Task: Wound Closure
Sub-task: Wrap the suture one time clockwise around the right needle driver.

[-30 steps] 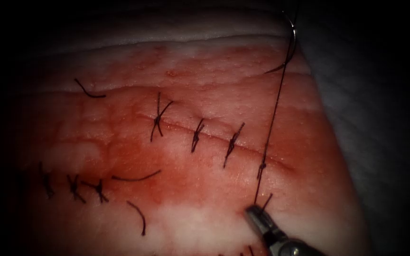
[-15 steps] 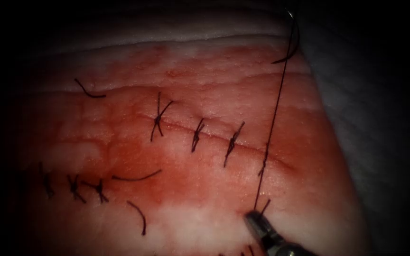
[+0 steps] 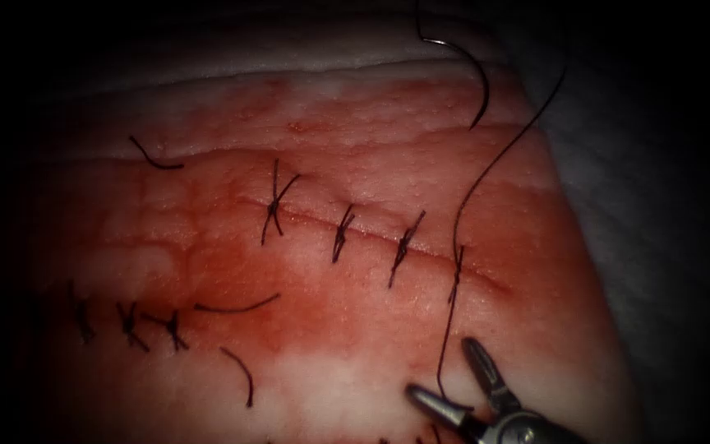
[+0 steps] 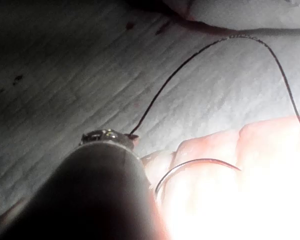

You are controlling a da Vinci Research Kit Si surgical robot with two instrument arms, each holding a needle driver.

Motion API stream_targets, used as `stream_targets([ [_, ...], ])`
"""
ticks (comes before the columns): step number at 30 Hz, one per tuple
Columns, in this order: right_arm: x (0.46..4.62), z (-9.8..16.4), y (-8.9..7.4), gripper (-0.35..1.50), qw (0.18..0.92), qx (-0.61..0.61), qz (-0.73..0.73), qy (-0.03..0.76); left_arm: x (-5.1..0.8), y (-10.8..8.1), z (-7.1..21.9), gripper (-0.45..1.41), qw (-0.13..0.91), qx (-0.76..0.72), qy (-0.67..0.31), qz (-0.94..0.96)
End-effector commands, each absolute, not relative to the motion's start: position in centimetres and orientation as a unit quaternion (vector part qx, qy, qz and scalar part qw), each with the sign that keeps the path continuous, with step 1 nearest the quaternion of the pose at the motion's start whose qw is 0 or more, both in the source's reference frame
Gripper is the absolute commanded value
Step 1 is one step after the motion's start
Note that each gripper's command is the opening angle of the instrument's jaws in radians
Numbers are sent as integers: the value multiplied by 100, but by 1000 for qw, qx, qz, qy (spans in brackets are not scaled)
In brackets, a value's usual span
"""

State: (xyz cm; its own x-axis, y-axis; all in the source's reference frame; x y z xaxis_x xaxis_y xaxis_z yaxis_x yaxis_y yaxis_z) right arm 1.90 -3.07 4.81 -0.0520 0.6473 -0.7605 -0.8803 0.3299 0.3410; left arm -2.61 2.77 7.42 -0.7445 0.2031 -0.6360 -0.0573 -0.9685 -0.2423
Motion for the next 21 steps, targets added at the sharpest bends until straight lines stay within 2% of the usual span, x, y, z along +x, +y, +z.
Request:
stream_targets([
  [1,191,476,-304,143,672,-128,564,463,-255,276,731,-45,67,-342,-101,932],
  [8,181,445,-272,141,668,-97,559,481,-218,219,664,-45,50,-326,-109,938],
  [11,179,450,-246,123,674,-66,540,499,-212,185,643,-45,49,-321,-102,940],
  [13,178,455,-238,119,679,-61,530,505,-211,175,638,-45,48,-320,-101,941],
  [15,178,469,-219,94,686,-52,511,515,-210,150,630,-45,41,-323,-99,940],
  [16,178,469,-219,94,686,-52,511,515,-210,150,630,-45,41,-323,-99,940],
  [17,174,491,-196,-35,684,-41,507,523,-209,125,626,-45,36,-327,-98,939],
  [21,164,520,-163,-35,684,-39,513,517,-205,94,627,-45,30,-332,-96,938],
])
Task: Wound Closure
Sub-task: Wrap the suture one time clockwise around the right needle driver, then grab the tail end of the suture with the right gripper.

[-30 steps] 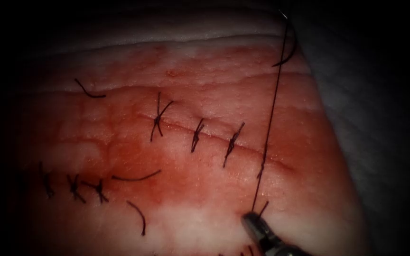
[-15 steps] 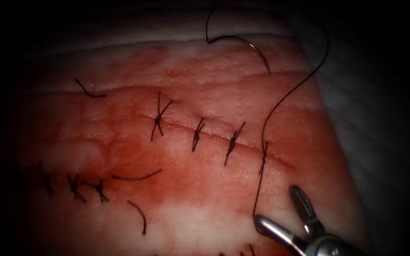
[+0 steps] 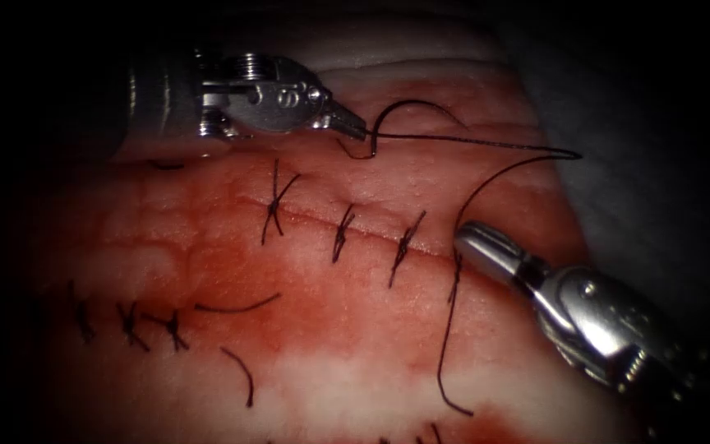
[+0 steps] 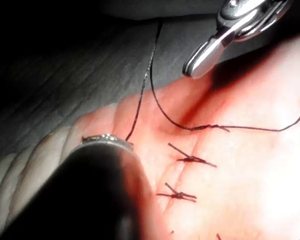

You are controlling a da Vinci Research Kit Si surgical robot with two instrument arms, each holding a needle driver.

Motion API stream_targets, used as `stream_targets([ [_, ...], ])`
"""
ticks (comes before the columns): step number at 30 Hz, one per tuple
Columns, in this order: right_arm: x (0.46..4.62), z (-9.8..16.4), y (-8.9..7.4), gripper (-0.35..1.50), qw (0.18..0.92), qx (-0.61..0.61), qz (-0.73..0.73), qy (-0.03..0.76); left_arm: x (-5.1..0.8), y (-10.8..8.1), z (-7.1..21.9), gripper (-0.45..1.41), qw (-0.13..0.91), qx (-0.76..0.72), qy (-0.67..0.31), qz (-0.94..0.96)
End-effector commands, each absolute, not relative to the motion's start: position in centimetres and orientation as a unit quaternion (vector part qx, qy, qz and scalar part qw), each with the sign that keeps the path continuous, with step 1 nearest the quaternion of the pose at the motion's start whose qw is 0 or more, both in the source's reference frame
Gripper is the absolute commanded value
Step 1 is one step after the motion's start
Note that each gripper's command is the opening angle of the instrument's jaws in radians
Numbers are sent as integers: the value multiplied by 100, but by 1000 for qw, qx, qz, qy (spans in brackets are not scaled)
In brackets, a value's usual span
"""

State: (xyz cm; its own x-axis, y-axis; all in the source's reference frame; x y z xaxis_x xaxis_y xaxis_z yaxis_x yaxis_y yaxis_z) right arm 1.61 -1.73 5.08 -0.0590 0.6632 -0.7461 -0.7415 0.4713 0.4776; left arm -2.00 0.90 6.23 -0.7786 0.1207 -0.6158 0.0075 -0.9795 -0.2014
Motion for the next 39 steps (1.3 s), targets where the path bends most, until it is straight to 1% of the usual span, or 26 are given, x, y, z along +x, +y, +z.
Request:
stream_targets([
  [1,161,530,-151,-35,684,-38,513,517,-203,83,628,-45,27,-335,-95,937],
  [8,155,550,-118,-35,678,-20,514,525,-203,43,628,-45,20,-345,-95,933],
  [10,151,550,-108,-35,653,13,512,558,-208,26,630,-45,18,-351,-97,931],
  [11,150,547,-105,-35,640,51,500,581,-213,16,632,-45,18,-353,-97,931],
  [14,152,541,-106,-35,624,116,460,621,-224,3,639,-45,16,-358,-95,929],
  [17,153,537,-111,-35,615,181,425,639,-232,0,642,-45,17,-360,-94,928],
  [18,153,537,-111,-35,615,181,425,639,-232,0,642,-45,17,-360,-94,928],
  [19,155,530,-117,-35,607,226,394,652,-239,-2,643,-45,17,-363,-94,927],
  [20,155,530,-117,-35,607,226,394,652,-239,-2,643,-45,17,-363,-94,927],
  [22,161,520,-126,-35,601,271,356,663,-245,-3,646,-45,17,-362,-94,927],
  [26,168,509,-134,-35,602,317,316,661,-251,-5,650,-45,16,-362,-96,927],
  [29,176,504,-137,-35,615,351,286,645,-256,-7,652,-45,14,-360,-97,928],
  [32,184,506,-141,-35,667,374,222,605,-258,-6,650,-45,14,-363,-99,926],
  [35,187,508,-144,-35,689,372,182,595,-258,-8,648,-45,13,-363,-100,926],
  [36,192,511,-151,-35,714,369,138,579,-257,-9,646,-45,12,-363,-100,926],
  [37,192,511,-151,-35,714,369,138,579,-257,-9,646,-45,12,-363,-100,926],
  [39,196,515,-164,-35,737,381,101,549,-256,-11,644,-45,12,-364,-100,926],
])
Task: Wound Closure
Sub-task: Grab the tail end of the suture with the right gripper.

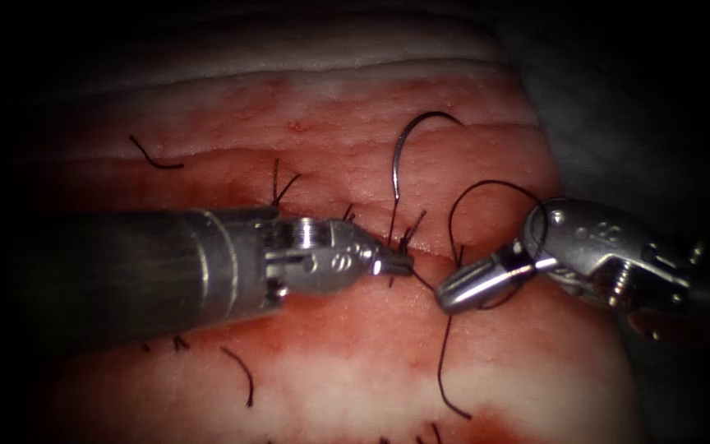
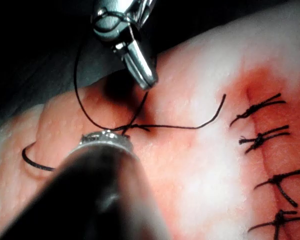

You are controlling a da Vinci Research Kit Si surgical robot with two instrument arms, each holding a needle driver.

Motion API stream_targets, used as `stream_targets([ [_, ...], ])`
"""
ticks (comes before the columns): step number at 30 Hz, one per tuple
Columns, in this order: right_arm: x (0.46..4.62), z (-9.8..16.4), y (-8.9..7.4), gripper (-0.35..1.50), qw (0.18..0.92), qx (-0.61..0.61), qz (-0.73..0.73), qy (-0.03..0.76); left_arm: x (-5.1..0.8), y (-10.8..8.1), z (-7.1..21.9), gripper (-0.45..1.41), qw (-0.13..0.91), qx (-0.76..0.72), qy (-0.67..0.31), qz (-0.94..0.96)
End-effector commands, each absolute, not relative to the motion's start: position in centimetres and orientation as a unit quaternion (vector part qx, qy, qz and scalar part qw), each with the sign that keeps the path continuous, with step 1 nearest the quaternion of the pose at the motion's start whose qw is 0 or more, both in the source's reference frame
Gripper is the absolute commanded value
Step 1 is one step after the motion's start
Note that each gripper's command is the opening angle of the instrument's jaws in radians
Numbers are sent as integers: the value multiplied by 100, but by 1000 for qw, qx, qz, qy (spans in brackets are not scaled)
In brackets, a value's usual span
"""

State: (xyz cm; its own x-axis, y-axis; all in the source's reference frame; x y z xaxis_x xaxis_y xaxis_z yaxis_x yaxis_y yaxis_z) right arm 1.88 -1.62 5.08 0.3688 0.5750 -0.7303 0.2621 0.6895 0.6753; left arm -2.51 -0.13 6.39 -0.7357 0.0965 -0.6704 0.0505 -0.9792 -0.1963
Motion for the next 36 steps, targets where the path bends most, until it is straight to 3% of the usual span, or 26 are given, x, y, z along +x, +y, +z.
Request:
stream_targets([
  [1,196,515,-164,-35,737,381,101,549,-256,-11,644,-45,12,-364,-100,926],
  [2,197,516,-169,-35,742,379,89,546,-256,-11,643,-45,12,-364,-100,926],
  [4,199,522,-184,-11,752,383,61,533,-255,-11,643,-45,11,-364,-100,926],
  [6,199,526,-196,32,760,382,39,525,-254,-11,643,-45,11,-364,-100,926],
  [10,204,539,-225,69,764,382,1,520,-253,-11,644,-45,10,-365,-101,926],
  [14,203,540,-229,74,762,388,-18,519,-252,-10,646,-45,9,-365,-101,925],
  [17,203,544,-235,90,777,392,-42,491,-249,-9,649,-45,8,-367,-101,925],
  [24,206,566,-251,95,793,385,-60,468,-246,-13,652,-45,5,-366,-100,925],
  [28,210,571,-252,84,796,379,-57,468,-246,-14,653,-45,5,-367,-100,925],
  [30,213,571,-247,39,792,374,-46,480,-246,-16,653,-45,4,-368,-100,924],
  [31,214,570,-244,-8,789,373,-41,486,-246,-17,653,-45,3,-368,-100,924],
  [32,216,568,-240,-35,785,373,-36,493,-245,-18,653,-45,3,-368,-100,924],
  [36,218,565,-227,-35,781,368,-21,505,-241,-24,648,-45,0,-369,-101,924],
])
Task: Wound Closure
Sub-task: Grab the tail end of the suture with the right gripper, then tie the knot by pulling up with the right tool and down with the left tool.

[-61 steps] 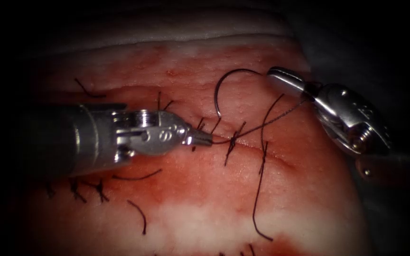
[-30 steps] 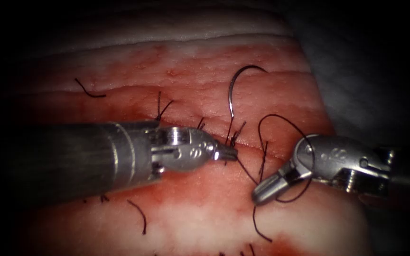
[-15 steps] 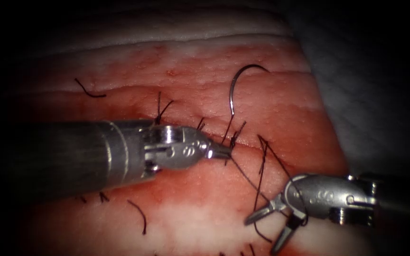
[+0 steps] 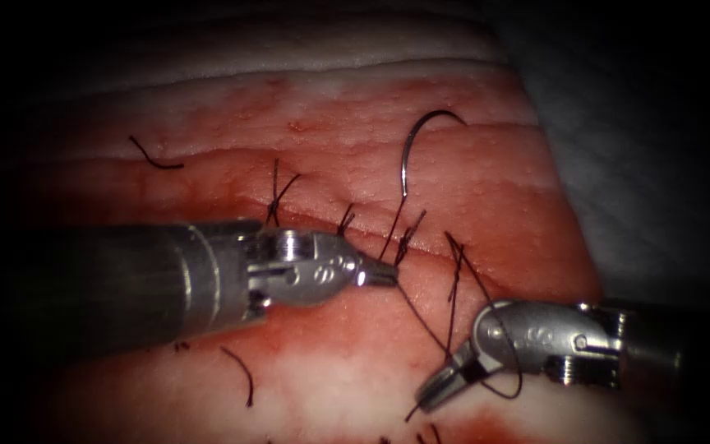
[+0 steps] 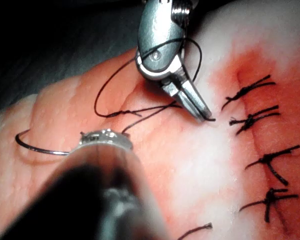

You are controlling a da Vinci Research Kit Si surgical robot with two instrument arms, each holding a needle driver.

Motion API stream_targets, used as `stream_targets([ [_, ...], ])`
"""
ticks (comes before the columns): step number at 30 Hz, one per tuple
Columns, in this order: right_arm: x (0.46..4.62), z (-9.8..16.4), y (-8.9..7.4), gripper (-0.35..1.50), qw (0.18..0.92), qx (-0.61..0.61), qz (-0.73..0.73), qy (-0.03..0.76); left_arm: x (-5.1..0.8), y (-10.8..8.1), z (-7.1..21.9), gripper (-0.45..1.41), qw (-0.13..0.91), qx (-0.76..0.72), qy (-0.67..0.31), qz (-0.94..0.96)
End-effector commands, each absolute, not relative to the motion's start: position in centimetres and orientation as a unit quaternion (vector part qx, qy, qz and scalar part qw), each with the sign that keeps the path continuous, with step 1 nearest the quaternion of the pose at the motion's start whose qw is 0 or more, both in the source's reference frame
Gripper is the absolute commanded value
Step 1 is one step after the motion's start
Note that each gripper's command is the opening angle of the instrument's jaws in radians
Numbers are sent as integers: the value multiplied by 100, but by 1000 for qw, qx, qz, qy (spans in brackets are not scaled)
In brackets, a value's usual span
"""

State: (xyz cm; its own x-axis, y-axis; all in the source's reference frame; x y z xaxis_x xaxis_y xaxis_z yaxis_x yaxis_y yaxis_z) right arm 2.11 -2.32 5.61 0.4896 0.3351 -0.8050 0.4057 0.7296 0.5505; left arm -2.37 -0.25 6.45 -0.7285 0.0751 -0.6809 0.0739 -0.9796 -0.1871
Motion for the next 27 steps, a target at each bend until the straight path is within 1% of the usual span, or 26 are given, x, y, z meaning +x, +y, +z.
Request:
stream_targets([
  [1,216,563,-221,-35,781,368,-11,505,-237,-26,645,-45,-2,-370,-101,924],
  [10,207,561,-194,-35,776,362,31,515,-228,-42,634,-45,-9,-371,-101,923],
  [11,200,559,-186,-35,762,367,55,530,-225,-49,634,-45,-15,-371,-99,923],
  [18,176,564,-157,-35,746,361,142,540,-211,-79,626,-45,-27,-367,-103,924],
  [27,153,595,-117,-35,758,325,239,513,-171,-114,575,-45,-61,-351,-136,925],
])
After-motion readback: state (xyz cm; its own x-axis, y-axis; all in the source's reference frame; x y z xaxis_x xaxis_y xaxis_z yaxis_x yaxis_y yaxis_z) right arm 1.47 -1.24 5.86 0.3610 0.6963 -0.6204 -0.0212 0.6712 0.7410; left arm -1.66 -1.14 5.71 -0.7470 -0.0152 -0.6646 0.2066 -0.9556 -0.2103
